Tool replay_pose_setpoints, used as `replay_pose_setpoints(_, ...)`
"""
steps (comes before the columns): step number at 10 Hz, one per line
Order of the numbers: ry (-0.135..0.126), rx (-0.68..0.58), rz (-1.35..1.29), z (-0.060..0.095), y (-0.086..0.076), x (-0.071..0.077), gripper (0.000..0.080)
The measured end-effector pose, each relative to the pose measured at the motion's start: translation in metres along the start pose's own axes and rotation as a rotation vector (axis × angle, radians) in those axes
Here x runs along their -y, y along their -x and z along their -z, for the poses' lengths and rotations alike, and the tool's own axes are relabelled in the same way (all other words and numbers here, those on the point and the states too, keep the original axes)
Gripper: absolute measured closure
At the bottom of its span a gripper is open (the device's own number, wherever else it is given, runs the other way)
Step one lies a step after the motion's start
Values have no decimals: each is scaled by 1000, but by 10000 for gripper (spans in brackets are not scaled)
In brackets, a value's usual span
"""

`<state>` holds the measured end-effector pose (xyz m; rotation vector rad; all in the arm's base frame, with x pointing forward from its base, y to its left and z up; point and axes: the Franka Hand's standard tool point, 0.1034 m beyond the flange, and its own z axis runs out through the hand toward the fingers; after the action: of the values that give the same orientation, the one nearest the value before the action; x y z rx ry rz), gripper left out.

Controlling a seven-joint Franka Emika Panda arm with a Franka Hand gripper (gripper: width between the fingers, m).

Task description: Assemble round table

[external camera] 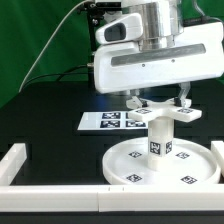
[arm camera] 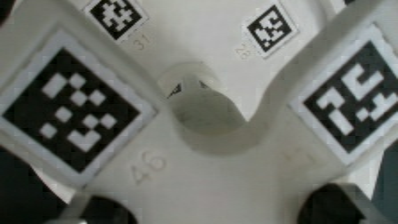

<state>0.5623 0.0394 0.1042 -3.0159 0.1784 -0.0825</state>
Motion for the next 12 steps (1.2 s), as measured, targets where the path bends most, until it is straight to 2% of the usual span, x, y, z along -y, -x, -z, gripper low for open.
replay_pose_setpoints(2,-22,-42,-327,-1,1,-1,358)
replay_pose_setpoints(4,-76,-85,-687,-1,0,-2,357)
replay_pose_setpoints(5,-87,-87,-775,-1,1,-2,357)
replay_pose_setpoints(9,-117,-73,-1040,0,0,-3,357)
replay_pose_setpoints(12,-116,-69,-1029,0,1,-3,324)
